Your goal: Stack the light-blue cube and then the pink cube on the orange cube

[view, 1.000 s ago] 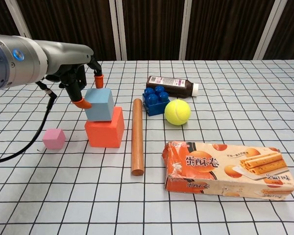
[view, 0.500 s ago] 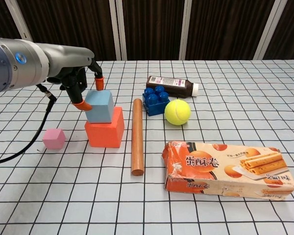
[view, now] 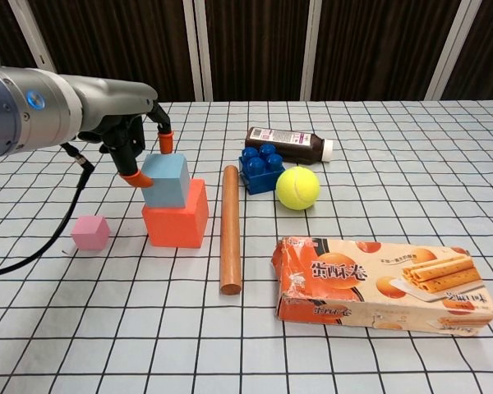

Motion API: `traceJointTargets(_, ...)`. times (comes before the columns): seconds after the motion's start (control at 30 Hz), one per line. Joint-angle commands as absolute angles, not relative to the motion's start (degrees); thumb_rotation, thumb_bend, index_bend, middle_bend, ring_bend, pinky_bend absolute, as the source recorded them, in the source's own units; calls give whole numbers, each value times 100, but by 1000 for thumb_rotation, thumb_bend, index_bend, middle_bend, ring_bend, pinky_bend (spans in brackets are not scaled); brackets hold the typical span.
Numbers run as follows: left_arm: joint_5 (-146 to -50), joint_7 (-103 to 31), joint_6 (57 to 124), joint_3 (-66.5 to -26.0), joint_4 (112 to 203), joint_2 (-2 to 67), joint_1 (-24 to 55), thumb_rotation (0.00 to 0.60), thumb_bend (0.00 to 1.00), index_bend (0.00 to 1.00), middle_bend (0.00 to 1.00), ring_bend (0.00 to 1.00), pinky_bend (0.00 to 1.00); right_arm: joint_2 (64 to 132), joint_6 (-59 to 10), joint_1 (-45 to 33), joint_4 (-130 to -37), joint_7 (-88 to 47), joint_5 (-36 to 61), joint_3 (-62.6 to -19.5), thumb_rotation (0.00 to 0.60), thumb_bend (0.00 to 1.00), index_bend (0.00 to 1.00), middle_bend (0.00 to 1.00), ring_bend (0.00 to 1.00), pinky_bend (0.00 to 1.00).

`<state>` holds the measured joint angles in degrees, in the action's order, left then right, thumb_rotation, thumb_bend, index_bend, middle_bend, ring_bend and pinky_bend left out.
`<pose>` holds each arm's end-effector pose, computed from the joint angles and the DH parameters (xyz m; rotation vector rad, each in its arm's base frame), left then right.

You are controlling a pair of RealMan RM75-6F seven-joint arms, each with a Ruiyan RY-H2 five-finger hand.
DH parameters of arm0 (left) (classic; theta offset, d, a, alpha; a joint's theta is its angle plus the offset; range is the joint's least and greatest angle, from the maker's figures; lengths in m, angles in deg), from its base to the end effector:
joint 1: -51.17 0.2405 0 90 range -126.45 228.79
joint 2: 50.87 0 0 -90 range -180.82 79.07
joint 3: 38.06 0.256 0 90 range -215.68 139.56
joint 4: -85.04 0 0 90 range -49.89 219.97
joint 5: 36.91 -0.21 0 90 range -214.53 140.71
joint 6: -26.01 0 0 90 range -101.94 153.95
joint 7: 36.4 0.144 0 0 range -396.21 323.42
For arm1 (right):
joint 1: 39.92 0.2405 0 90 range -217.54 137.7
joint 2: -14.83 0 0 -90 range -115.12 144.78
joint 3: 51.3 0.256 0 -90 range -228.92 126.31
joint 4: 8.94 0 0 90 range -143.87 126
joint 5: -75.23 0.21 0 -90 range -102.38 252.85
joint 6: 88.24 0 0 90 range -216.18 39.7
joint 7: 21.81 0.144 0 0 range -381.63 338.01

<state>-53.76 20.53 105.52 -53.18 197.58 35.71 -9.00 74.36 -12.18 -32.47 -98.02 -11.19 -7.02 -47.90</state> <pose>-0.0562 0.3194 0.0082 -1.7638 -0.9765 -0.5821 -0.3370 -0.1981 0.1787 1.3789 -1.0483 0.8553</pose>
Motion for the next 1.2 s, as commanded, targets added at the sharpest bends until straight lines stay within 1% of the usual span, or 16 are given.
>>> traceJointTargets(0.03,-5358,2053,10550,-5313,19756,3572,-904,600,334,381,828,794,895,7435,-1223,-3246,-9805,-1124,-697,-4791,600,128,0,7,14,103)
traceJointTargets(0.33,-5333,2070,10544,-5285,19677,3612,-926,600,334,361,827,794,895,7432,-1225,-3248,-9811,-1125,-697,-4793,600,128,0,7,14,103)
traceJointTargets(0.43,-5341,2070,10535,-5284,19667,3621,-935,600,326,332,826,794,895,7431,-1226,-3248,-9810,-1123,-695,-4792,600,128,0,7,14,103)
traceJointTargets(0.57,-5384,2046,10530,-5289,19680,3619,-939,600,280,283,822,794,895,7430,-1234,-3245,-9813,-1130,-687,-4789,600,128,0,7,14,103)
traceJointTargets(0.67,-5468,2037,10540,-5265,19700,3617,-939,600,276,264,820,794,895,7431,-1235,-3246,-9817,-1136,-683,-4790,600,129,0,7,14,103)
traceJointTargets(0.93,-5609,2069,10630,-5207,19781,3625,-940,600,276,252,819,794,895,7417,-1227,-3254,-9838,-1136,-677,-4787,600,128,0,7,14,103)
traceJointTargets(1.07,-5632,2133,10710,-5167,19891,3572,-928,600,276,229,816,794,895,7407,-1236,-3254,-9844,-1129,-672,-4789,600,129,0,7,14,103)
traceJointTargets(1.2,-5729,2168,10885,-5133,20211,3344,-857,600,276,224,815,794,895,7404,-1242,-3255,-9847,-1136,-665,-4789,600,128,0,7,14,103)
